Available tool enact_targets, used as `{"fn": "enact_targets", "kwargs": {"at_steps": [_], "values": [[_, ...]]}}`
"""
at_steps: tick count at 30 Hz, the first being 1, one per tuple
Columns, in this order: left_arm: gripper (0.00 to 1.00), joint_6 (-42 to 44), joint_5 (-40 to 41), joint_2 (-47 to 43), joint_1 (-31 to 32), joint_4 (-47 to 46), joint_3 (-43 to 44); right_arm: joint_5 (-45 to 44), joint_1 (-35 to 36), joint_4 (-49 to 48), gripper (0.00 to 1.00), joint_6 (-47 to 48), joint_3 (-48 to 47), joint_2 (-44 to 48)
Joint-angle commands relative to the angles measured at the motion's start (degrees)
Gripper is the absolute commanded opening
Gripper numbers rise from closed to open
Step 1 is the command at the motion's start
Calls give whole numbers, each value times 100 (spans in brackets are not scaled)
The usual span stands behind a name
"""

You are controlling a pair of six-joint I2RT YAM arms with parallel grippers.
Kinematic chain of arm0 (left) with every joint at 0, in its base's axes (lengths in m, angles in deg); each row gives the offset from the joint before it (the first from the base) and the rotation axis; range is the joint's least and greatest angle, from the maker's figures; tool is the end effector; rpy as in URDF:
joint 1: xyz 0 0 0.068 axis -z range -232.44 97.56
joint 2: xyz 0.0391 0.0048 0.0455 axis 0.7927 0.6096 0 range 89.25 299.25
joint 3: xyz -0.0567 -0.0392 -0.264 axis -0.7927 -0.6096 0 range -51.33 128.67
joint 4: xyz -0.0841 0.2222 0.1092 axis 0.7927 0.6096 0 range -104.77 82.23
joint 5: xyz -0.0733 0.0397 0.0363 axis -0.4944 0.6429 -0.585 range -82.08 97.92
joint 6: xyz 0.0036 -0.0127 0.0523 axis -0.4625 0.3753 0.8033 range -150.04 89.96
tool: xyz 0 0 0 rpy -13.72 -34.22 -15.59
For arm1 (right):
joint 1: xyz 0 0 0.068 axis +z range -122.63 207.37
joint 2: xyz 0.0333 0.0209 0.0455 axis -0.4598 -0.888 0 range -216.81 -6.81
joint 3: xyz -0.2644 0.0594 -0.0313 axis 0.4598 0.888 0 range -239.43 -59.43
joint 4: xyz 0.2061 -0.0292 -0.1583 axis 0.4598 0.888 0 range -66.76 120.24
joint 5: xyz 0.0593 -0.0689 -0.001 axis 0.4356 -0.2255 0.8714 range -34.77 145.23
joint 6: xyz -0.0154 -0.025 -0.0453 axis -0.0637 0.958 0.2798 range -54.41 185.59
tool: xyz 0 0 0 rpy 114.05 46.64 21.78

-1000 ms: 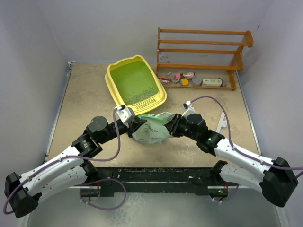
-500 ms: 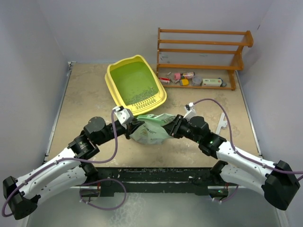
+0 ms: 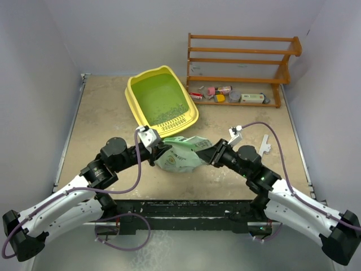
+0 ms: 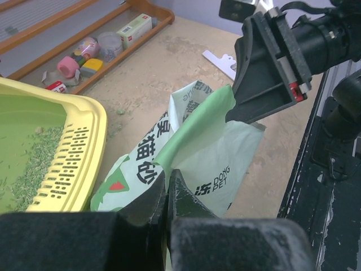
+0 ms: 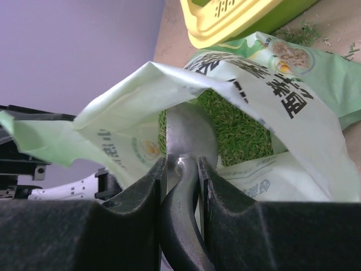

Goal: Fill the litter box with clean litter

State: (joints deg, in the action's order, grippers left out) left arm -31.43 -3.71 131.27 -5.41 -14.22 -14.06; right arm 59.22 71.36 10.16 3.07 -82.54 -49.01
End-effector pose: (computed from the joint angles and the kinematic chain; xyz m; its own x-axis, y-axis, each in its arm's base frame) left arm 0.1184 -0.1377 0.3197 -0.0837 0.0551 -0.9950 0.8518 0.5222 -0.0427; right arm 0.1311 0.1299 0.2559 -0.6936 0.5605 -0.4525 -0.2759 0.3735 0.8856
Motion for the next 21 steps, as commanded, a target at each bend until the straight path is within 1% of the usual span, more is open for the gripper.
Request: {"fn": "enact_targets", "kwargs": {"at_steps": [1, 7, 13, 21], "values": [[0, 89, 131, -54, -5, -265, 335, 44, 76, -214, 0, -239, -104, 614], [0, 22, 187, -81, 0, -58, 455, -184, 78, 376, 0, -171, -107, 1219], [0, -163, 139, -259, -4, 216, 456, -547, 81, 1401, 0, -66, -196, 2002], [0, -331, 356, -637, -6, 775, 399, -942, 76, 2619, 0, -12, -404, 2927]]}}
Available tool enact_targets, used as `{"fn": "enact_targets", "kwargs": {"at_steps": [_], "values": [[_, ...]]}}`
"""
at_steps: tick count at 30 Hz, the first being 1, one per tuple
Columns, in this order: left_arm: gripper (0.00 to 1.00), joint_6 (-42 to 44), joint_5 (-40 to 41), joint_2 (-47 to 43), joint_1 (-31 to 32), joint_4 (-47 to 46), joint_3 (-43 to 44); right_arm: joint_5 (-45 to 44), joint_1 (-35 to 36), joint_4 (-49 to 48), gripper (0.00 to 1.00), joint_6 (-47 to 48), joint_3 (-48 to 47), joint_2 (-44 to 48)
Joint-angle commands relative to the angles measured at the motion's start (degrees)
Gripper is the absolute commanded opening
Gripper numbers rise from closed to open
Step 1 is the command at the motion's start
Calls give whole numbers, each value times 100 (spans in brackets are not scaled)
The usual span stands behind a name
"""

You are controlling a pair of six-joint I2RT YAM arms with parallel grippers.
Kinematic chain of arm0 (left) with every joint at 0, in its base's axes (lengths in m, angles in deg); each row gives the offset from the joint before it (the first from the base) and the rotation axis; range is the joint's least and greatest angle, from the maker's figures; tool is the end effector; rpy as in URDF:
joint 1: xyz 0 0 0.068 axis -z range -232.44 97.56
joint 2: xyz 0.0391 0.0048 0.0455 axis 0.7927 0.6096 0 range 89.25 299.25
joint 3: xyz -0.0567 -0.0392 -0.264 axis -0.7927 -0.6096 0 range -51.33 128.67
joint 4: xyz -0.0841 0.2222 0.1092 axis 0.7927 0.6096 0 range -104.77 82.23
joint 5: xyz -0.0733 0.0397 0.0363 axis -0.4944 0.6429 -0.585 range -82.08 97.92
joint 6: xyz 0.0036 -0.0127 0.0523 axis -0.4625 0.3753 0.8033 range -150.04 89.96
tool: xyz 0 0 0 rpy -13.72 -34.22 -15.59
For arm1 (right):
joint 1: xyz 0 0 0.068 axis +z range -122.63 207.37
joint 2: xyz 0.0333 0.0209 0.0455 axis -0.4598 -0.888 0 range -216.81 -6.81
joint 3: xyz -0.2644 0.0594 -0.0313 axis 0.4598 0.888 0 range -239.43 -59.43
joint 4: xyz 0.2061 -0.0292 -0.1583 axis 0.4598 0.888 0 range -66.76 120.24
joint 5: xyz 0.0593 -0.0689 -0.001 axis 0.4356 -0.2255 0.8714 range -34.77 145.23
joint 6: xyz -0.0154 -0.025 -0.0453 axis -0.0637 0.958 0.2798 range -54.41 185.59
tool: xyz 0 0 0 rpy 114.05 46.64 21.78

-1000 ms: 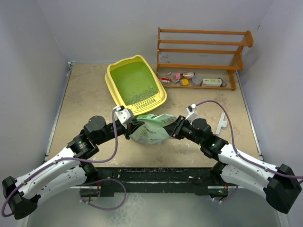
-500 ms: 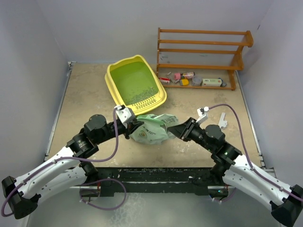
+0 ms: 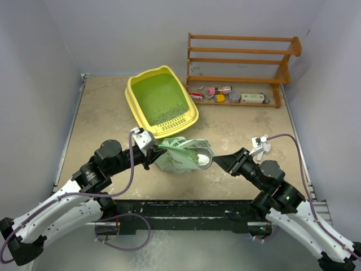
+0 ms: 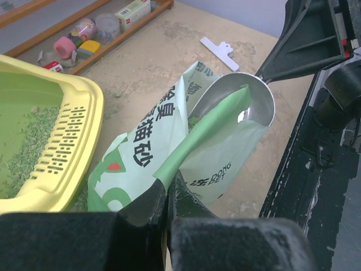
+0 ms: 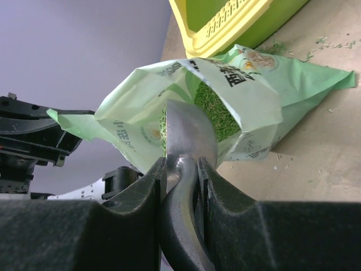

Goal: Fill the litter box with clean litter

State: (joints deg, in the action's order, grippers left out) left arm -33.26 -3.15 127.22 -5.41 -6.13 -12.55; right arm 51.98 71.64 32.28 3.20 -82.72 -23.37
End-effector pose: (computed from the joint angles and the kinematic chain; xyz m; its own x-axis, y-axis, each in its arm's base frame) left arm 0.1067 -0.1246 0.3246 -0.1403 0.0699 -0.9876 0.8412 0.5345 -0.0817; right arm 0.0822 0.0772 0.2726 -0.5950 0.6555 -0.4652 -0.2787 0.3746 0.8843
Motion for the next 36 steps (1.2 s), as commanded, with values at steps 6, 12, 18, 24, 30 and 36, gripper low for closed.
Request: {"fn": "enact_targets", "kwargs": {"at_steps": [6, 12, 18, 24, 30, 36], "values": [[0, -206, 415, -377, -8, 364, 278, -548, 55, 1060, 0, -97, -541, 995], [0, -271, 426, -334, -1, 640, 270, -685, 48, 1490, 0, -170, -755, 1381], [0, -359, 358, -316, -4, 697, 219, -852, 48, 1850, 0, -265, -877, 1621], [0, -449, 184, -481, 0, 804, 198, -1159, 48, 2150, 0, -380, -1069, 1673], [0, -556, 145, -596, -4, 964, 203, -1372, 48, 2112, 0, -458, -1170, 1673], [0, -565, 192, -600, -1, 1056, 239, -1469, 53, 2232, 0, -458, -1456, 1635]]}}
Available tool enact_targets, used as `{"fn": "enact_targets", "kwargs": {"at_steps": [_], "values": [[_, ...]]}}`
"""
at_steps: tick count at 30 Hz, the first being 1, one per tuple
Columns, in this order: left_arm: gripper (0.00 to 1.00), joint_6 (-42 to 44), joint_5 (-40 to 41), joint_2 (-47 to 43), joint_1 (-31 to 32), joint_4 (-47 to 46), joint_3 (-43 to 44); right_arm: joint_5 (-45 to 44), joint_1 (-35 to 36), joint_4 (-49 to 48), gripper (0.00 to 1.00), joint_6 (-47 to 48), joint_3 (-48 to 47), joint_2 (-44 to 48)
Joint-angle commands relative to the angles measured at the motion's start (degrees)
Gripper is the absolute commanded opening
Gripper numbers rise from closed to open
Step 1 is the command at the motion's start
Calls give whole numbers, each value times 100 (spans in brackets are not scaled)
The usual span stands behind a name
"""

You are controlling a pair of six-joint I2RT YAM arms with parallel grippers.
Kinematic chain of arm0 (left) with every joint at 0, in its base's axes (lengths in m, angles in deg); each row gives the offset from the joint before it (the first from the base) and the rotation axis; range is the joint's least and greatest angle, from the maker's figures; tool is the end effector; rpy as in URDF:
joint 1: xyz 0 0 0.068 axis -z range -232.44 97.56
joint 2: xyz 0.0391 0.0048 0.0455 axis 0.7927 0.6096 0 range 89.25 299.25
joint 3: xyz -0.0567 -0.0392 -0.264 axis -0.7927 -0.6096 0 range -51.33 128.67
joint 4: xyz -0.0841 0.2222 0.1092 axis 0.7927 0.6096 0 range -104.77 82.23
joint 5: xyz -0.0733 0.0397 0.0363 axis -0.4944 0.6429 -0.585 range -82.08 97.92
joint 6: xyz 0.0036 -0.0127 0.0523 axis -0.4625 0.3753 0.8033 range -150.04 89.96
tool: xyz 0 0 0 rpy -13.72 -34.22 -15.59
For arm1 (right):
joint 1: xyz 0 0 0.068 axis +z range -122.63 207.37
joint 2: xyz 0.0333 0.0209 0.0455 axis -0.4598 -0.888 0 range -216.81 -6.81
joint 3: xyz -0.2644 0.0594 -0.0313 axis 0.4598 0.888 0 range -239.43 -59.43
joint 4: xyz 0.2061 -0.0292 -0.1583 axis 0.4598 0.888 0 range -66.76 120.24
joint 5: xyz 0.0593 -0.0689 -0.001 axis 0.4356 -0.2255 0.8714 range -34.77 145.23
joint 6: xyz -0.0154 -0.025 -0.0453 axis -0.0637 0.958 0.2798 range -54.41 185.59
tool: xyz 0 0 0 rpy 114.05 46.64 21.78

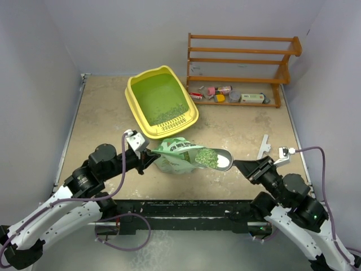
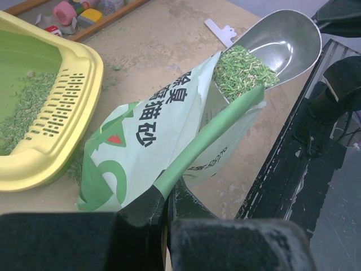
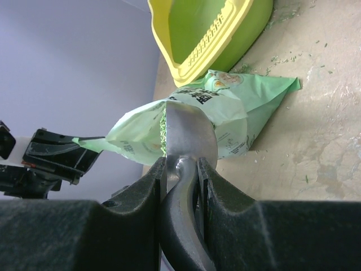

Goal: Fill the litter box with clean litter

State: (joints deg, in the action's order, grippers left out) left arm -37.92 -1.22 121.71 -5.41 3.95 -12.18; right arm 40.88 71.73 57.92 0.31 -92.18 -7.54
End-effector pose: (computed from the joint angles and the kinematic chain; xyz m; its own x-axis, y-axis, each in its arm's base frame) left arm 0.0915 -0.1066 0.3206 -0.2543 0.0745 -0.9642 0.8010 0.5749 -0.1668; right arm 0.0351 0.0219 0.2926 -0.4684 0.7728 -0.4282 -0.1791 0.3915 0.9026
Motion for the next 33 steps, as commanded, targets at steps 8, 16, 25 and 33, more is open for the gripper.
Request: {"fn": "enact_targets", "kwargs": {"at_steps": [8, 16, 25, 33], "values": [[4, -176, -24, 124, -3, -48, 300, -462, 46, -44, 0, -253, -949, 27], [23, -159, -275, 324, 0, -88, 338, -727, 44, -41, 0, -404, -1064, 36], [51, 133, -784, 546, -4, 151, 572, -867, 45, -558, 0, -307, -1231, -494], [60, 200, -501, 300, -8, 153, 817, -892, 46, -952, 0, 148, -1780, -1414]]}}
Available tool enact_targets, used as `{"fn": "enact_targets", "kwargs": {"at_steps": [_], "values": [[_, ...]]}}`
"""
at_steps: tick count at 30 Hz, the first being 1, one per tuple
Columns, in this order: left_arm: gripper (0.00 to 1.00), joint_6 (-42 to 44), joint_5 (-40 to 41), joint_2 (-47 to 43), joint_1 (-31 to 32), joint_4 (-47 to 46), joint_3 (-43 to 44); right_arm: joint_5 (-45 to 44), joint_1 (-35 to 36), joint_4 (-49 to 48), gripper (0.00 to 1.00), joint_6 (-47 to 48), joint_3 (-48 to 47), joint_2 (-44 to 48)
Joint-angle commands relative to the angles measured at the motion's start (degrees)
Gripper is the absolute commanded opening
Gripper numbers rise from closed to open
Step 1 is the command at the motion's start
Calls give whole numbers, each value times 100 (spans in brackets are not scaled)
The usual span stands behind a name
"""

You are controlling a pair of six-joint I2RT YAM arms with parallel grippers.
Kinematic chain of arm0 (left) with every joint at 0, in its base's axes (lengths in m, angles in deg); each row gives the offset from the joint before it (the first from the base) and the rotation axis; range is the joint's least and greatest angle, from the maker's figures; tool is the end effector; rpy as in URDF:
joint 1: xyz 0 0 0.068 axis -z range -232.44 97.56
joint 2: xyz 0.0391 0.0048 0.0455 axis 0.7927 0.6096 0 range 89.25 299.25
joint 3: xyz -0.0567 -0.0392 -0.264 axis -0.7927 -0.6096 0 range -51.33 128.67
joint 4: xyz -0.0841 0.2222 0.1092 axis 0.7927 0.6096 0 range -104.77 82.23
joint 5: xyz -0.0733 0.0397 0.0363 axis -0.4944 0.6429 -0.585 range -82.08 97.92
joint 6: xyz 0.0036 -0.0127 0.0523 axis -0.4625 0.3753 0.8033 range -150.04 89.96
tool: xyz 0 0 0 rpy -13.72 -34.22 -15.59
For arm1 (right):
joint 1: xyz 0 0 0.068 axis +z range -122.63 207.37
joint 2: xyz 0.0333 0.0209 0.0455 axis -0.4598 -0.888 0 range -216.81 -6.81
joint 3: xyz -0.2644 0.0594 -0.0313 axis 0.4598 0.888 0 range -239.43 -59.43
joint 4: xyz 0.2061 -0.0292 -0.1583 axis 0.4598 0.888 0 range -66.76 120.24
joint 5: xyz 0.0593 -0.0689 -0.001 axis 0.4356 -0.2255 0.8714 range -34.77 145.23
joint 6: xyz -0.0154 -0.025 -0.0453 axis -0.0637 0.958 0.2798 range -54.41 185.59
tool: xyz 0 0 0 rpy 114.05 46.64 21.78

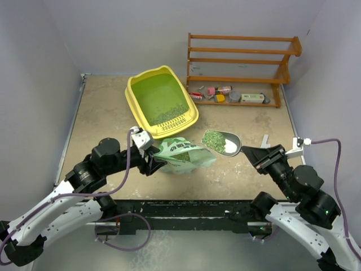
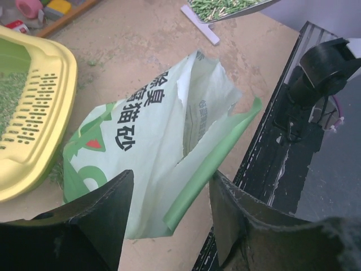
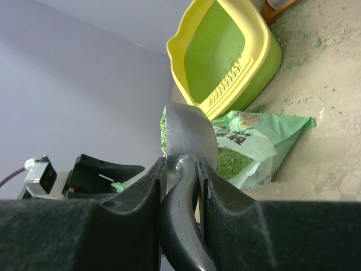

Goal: Fill the litter box with clean litter

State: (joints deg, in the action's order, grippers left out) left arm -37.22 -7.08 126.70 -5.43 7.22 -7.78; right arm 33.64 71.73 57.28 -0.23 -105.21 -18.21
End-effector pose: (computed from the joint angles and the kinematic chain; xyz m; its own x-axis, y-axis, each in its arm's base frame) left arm 0.0968 -0.1174 0.3301 -0.2948 0.1393 -0.9454 0.8461 0.4978 -0.1905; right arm 0.0354 0.0162 0.3542 -0.3513 0.8428 -0.4076 -0.1625 0.3739 0.9131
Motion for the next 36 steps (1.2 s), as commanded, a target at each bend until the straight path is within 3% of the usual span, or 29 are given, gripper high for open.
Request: {"fn": "enact_targets", "kwargs": {"at_steps": [1, 6, 19, 27, 32, 36], "values": [[62, 129, 207, -229, -2, -159, 427, -169, 44, -919, 0, 257, -564, -467], [66, 171, 681, -321, 1, -127, 716, -177, 42, -1170, 0, 439, -889, -1044], [58, 638, 2922, -273, -1, -282, 956, -270, 47, -2143, 0, 393, -1507, -2412], [57, 969, 3494, -210, 2, -500, 725, -176, -28, -2756, 0, 505, -1992, -3473], [58, 1151, 3788, -294, 0, -609, 561, 264, -484, -3042, 0, 311, -2180, -3962], [58, 1239, 3978, -344, 0, -735, 406, 1264, -1355, -3337, 0, -70, -2237, -4395]]}}
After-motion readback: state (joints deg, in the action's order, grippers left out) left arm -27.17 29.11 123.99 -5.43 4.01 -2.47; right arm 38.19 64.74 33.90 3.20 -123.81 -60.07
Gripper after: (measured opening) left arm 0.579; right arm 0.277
